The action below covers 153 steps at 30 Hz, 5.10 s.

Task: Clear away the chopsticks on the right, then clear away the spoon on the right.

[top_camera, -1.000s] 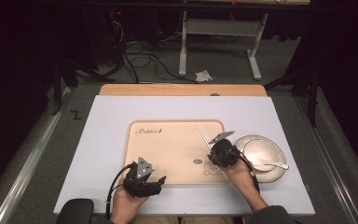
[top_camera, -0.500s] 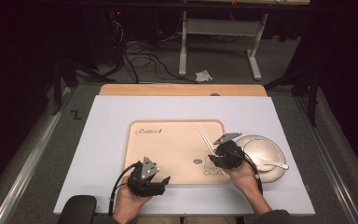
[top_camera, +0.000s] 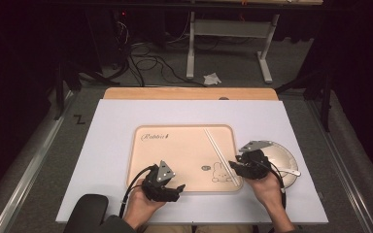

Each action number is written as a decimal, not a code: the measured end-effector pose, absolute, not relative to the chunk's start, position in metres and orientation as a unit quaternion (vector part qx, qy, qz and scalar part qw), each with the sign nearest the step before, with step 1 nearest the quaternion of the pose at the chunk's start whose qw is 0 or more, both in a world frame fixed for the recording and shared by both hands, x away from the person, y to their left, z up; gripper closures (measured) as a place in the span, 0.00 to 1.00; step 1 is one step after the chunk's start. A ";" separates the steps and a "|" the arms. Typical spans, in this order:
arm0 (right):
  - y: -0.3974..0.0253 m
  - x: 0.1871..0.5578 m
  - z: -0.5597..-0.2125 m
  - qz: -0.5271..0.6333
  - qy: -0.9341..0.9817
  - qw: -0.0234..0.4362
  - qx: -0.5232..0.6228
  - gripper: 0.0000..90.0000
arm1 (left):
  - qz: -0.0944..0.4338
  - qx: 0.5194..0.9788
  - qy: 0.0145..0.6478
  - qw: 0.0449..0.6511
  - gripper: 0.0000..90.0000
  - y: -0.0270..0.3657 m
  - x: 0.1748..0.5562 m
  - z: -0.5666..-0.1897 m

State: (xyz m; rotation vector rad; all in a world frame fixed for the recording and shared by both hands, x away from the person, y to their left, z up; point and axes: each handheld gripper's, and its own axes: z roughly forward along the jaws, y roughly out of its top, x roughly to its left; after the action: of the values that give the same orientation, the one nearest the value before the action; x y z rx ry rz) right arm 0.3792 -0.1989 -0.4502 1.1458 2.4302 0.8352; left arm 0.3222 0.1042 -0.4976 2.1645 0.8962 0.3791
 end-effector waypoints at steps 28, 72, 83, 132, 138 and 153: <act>-0.274 0.356 -0.420 0.285 0.803 0.192 0.486 0.71 | 0.144 0.863 0.305 0.376 0.34 0.085 0.332 -0.498; -0.297 0.385 -0.436 0.171 0.836 0.175 0.492 0.84 | 0.150 0.845 0.341 0.384 0.34 0.101 0.322 -0.496; -0.299 0.389 -0.435 0.164 0.840 0.170 0.488 0.82 | 0.152 0.840 0.348 0.387 0.34 0.104 0.320 -0.497; -0.314 0.384 -0.428 0.199 0.847 0.124 0.477 0.95 | 0.149 0.840 0.347 0.389 0.34 0.104 0.319 -0.497; -0.315 0.381 -0.424 0.211 0.843 0.138 0.475 0.95 | 0.151 0.838 0.349 0.390 0.34 0.104 0.320 -0.497; -0.316 0.368 -0.416 0.238 0.831 0.157 0.478 0.95 | 0.150 0.840 0.354 0.384 0.35 0.100 0.325 -0.499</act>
State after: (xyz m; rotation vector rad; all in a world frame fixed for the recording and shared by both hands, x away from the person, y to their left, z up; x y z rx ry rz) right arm 0.3679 -0.3158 -0.4156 1.3671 2.3784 0.6811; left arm 0.3254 0.1000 -0.4986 2.1402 0.9013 0.3819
